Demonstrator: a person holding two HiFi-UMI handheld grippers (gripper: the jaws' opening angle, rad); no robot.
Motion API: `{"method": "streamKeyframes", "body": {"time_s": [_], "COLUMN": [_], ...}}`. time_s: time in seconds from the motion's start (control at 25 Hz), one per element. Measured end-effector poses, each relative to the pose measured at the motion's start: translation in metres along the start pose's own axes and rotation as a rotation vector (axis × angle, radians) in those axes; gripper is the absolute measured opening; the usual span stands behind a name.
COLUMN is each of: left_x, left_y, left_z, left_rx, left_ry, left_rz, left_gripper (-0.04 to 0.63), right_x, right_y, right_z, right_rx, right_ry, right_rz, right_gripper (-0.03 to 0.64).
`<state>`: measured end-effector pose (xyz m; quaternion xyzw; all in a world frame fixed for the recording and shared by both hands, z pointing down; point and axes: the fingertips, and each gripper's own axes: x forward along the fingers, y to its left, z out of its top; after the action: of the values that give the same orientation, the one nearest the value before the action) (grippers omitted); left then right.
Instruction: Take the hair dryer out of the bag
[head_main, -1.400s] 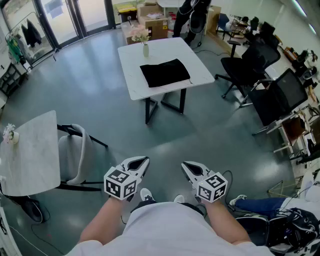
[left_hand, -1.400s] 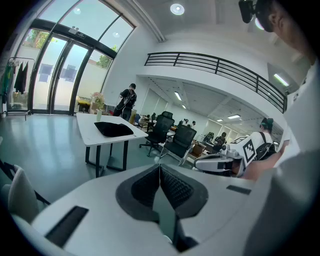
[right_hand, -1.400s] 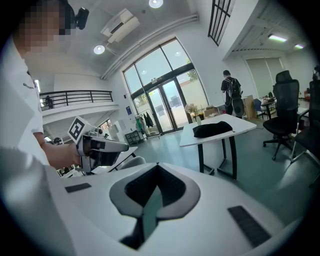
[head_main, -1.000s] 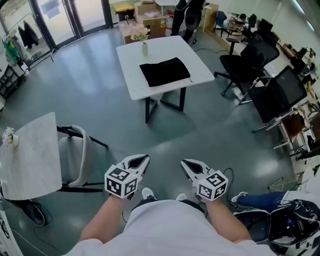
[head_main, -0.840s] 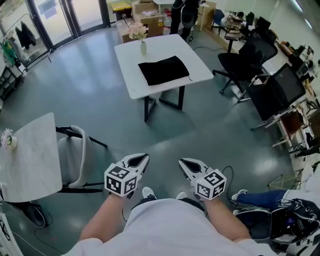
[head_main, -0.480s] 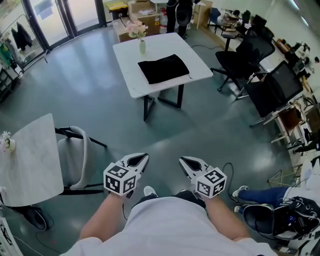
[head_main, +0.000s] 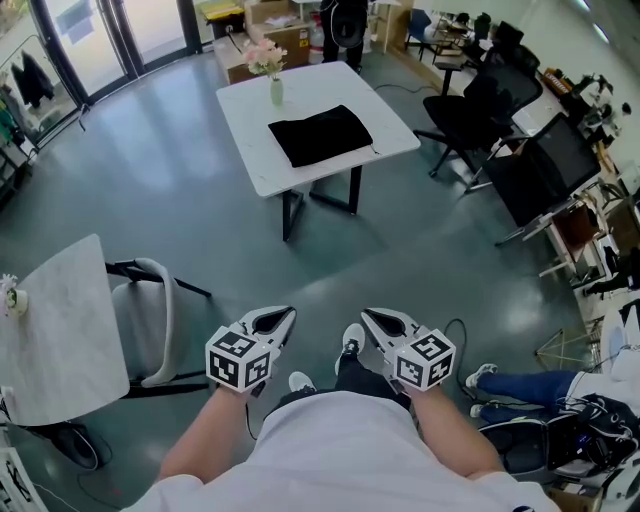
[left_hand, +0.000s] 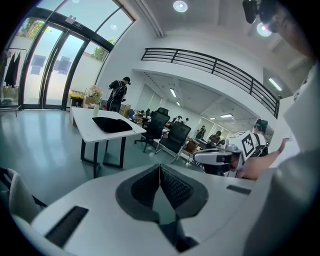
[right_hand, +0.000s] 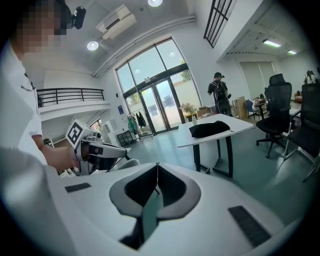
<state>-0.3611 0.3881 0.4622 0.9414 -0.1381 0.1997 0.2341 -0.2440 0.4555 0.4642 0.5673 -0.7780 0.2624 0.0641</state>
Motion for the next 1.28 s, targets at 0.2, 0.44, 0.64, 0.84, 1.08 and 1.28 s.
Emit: {"method": "streamKeyframes", "body": {"time_s": [0.2, 0.44, 0.64, 0.84, 1.08, 1.28], "left_x": [0.008, 0.026, 0.059, 0.101, 0.146, 0.179], "left_y": [0.007, 0.026, 0.039, 0.049, 0.054, 0.06], "left_z": [0.006, 0.02, 0.048, 0.08, 0.116, 0.134], "left_rx": [0.007, -0.014, -0.02, -0.01, -0.012, -0.006], "left_ry": [0.009, 0.017, 0.009, 0.002, -0.01, -0.016], "left_rz": [0.023, 0.067, 0.084, 0.098, 0.125, 0.163], "left_gripper": [0.018, 0.018, 0.018, 0.018, 0.018, 0.018], "right_x": [0.012, 0.038, 0.057, 0.072, 0.078, 0.077], "right_y": [-0.018, -0.041, -0.072, -0.118, -0.167, -0.212], "right_z": [0.012, 0.034, 0.05, 0.072, 0.102, 0.113], "right_rx": [-0.003, -0.032, -0.04, -0.036, -0.048, -0.057], "right_ry": [-0.006, -0.004, 0.016, 0.014, 0.016, 0.016], "right_rz": [0.013, 0.044, 0.074, 0.083, 0.107, 0.115], "right_gripper": [0.015, 0.015, 0.017, 0.017, 0.016, 0.016]}}
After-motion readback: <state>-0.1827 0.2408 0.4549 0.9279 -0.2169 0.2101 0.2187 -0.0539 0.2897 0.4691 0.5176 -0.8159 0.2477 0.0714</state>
